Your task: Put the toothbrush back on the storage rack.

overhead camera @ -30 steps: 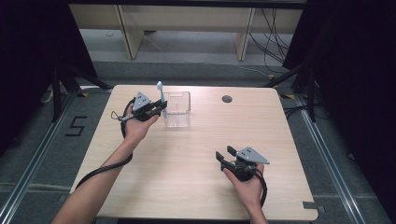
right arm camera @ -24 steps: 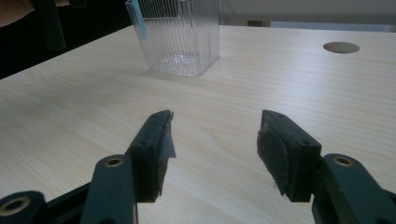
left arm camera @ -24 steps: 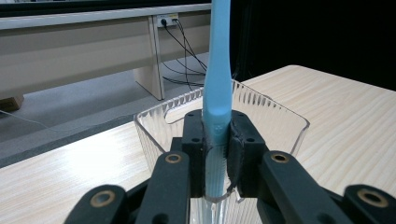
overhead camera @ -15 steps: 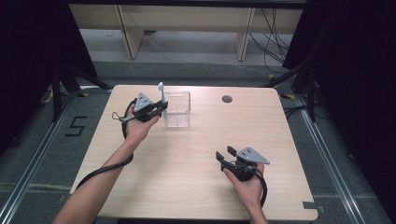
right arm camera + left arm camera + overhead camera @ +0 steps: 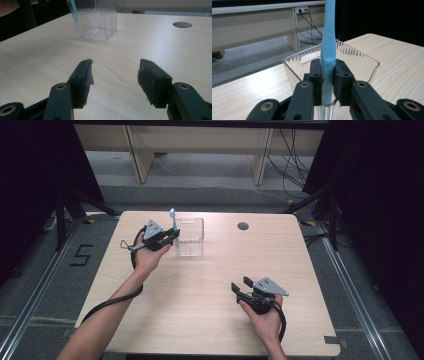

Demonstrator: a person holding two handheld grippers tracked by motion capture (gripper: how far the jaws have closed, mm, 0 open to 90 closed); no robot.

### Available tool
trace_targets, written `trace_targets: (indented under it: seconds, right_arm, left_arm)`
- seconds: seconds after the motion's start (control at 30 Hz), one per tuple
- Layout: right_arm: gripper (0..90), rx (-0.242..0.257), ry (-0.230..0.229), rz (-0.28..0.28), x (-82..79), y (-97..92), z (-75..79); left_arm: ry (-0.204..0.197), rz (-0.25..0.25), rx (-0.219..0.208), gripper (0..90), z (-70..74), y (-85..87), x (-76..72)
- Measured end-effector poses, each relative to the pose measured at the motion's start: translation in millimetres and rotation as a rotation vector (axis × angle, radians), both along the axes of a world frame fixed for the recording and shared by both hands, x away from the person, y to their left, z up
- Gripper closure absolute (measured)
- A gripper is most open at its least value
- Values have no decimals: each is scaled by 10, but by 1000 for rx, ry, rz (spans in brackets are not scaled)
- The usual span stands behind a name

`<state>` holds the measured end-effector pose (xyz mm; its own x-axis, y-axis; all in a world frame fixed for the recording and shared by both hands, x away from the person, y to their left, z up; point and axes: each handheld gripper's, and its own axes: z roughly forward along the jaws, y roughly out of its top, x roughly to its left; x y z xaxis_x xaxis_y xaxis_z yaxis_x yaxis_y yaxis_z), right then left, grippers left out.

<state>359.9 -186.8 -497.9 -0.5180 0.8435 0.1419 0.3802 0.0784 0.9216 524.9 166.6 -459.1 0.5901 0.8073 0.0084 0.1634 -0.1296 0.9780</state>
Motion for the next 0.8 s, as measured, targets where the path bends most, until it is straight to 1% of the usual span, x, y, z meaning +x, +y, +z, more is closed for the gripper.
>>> trace_targets:
  seconds: [0.03, 0.1, 0.2, 0.23, 0.3, 0.33, 0.57, 0.6, 0.63, 0.67, 0.7, 0.73, 0.77, 0.8]
  right_arm:
    - [449, -12, -3, 2, 1, -9, 2]
    - [449, -6, 7, 4, -1, -2, -3]
    - [448, -1, 2, 0, 2, 1, -6]
    - [448, 6, -1, 8, 7, 1, -10]
    - [449, 2, 1, 4, 4, 0, -7]
    - [448, 9, 8, 4, 0, 3, -1]
    - [448, 7, 9, 3, -1, -2, -4]
    - [448, 1, 0, 7, 7, -4, -11]
    - [448, -7, 8, 6, 1, -7, -6]
    - [448, -16, -17, 7, 14, -12, -12]
    - [448, 2, 7, 6, 1, 3, -8]
    - [448, 6, -2, 12, 9, 7, -14]
    - [448, 0, -12, 9, 14, 9, -20]
    - [448, 0, -8, 11, 13, 10, -18]
  left_arm:
    - [0, 0, 1, 778, -2, 1, 1]
    - [4, 2, 1, 777, -7, 0, 1]
    - [5, 1, 6, 776, -16, -2, 3]
    - [6, 1, 7, 776, -19, -2, 4]
    - [7, 1, 7, 775, -22, -3, 4]
    - [8, 3, -1, 774, -30, -5, 4]
    - [19, 7, 6, 771, -48, 12, -3]
    - [23, 10, 5, 769, -52, 19, -7]
    - [26, 13, 7, 762, -53, 28, -11]
    - [26, 16, 3, 756, -55, 34, -16]
    - [26, 16, 3, 750, -55, 34, -16]
    - [24, 20, 6, 740, -50, 47, -31]
    - [24, 23, 2, 726, -47, 50, -36]
    - [25, 26, 1, 710, -45, 57, -39]
